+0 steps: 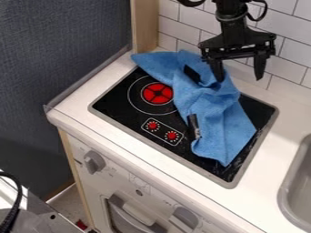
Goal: Fold the cloth from bottom left to top left.
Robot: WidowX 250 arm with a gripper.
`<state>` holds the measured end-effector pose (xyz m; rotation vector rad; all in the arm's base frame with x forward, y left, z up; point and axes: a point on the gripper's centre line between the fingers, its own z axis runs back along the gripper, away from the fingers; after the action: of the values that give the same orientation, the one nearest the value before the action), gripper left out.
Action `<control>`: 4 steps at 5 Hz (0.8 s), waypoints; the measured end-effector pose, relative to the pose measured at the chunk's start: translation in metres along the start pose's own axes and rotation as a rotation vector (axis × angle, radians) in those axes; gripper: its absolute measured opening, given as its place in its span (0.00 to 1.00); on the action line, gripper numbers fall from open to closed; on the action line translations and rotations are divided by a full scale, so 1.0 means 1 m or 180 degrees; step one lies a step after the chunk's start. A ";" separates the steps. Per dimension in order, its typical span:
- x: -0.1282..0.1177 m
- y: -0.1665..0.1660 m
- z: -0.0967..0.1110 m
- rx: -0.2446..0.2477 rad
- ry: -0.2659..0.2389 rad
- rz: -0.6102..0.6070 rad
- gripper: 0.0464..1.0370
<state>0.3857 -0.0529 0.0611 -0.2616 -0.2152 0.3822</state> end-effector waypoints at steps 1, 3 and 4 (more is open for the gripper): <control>0.009 -0.008 0.011 0.0092 -0.0056 -0.0120 0.97; -0.013 0.011 0.037 0.1261 0.0347 -0.0274 0.96; -0.037 0.045 0.064 0.1396 0.0328 0.0001 0.96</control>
<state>0.3202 -0.0136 0.1021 0.1504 -0.0266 0.4051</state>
